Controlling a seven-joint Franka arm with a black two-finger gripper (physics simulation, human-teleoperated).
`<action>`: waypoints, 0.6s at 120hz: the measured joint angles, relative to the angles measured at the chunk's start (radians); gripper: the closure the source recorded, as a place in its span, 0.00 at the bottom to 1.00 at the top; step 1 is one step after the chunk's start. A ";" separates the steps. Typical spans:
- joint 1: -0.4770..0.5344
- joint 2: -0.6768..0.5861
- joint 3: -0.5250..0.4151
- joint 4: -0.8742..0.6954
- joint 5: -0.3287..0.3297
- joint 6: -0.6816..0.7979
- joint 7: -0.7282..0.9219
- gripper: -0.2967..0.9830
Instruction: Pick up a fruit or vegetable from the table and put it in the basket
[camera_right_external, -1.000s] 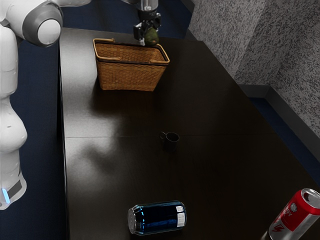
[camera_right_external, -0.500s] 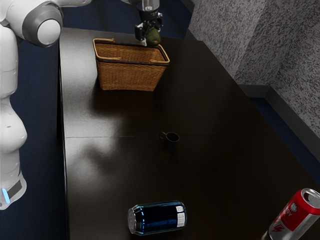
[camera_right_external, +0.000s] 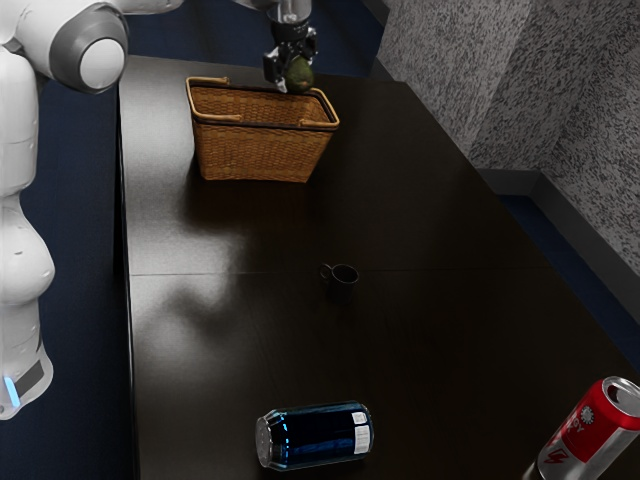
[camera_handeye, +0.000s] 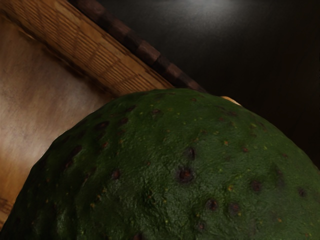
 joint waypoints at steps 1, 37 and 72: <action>-0.001 0.000 0.000 0.000 0.000 0.000 0.000 0.51; -0.003 0.001 0.000 -0.003 -0.009 0.000 0.000 0.33; -0.011 0.001 -0.007 -0.010 -0.059 -0.001 -0.011 0.30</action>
